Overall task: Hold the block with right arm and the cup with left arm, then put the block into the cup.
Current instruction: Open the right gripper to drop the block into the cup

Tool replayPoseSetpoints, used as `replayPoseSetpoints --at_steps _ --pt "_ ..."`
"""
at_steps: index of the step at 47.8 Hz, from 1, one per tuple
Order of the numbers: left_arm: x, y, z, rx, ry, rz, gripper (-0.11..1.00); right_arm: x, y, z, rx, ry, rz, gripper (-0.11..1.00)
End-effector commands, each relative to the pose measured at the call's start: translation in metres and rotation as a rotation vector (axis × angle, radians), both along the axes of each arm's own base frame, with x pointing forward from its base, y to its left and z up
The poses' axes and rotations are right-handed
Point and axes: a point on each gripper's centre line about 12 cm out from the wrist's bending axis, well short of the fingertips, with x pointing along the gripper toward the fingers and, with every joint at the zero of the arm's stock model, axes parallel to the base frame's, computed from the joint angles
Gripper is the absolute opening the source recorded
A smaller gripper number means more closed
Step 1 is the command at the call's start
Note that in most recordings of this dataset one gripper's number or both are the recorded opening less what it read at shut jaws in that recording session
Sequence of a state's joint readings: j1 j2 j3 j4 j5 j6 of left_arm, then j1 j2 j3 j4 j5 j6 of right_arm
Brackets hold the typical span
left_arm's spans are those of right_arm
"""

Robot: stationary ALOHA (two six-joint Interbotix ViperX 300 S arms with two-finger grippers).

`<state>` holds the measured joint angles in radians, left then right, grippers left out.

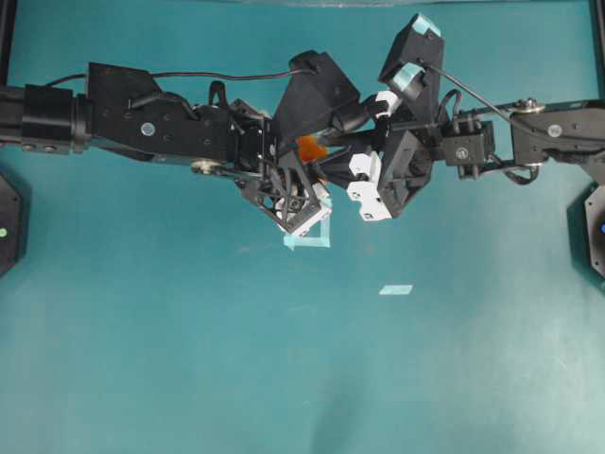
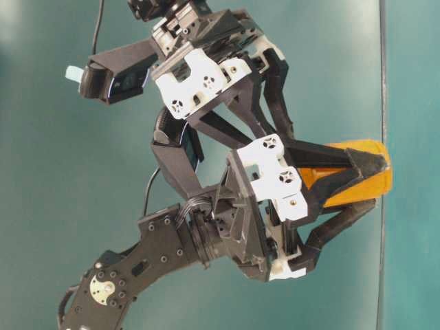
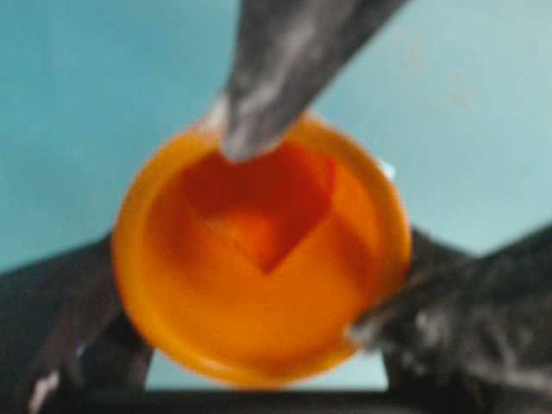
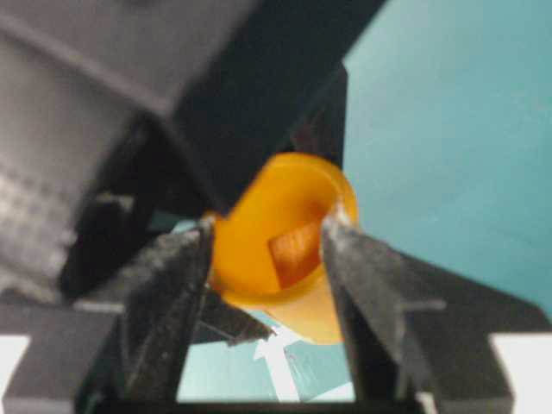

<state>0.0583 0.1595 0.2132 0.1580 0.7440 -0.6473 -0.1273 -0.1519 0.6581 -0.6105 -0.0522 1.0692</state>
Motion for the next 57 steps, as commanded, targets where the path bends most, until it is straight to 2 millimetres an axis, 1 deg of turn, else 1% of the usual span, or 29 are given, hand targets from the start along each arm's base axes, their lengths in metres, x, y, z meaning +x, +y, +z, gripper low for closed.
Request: replayPoseSetpoints --at_steps 1,13,40,46,57 --pt "0.005 0.002 0.015 0.005 -0.044 0.002 0.67 0.003 0.002 0.015 -0.012 -0.035 0.006 0.60" --pt "0.005 0.002 0.015 0.002 -0.044 0.004 0.67 0.002 0.000 0.013 -0.018 -0.014 -0.005 0.59" --pt "0.004 0.002 0.015 0.003 -0.043 0.005 0.67 0.005 -0.006 0.019 -0.057 0.003 -0.024 0.59" --pt "0.004 0.002 0.015 0.003 -0.043 0.005 0.67 0.004 -0.009 0.019 -0.057 0.003 -0.030 0.59" --pt "0.004 0.002 0.014 0.002 -0.042 0.005 0.67 0.003 -0.019 0.020 -0.059 0.002 -0.056 0.59"
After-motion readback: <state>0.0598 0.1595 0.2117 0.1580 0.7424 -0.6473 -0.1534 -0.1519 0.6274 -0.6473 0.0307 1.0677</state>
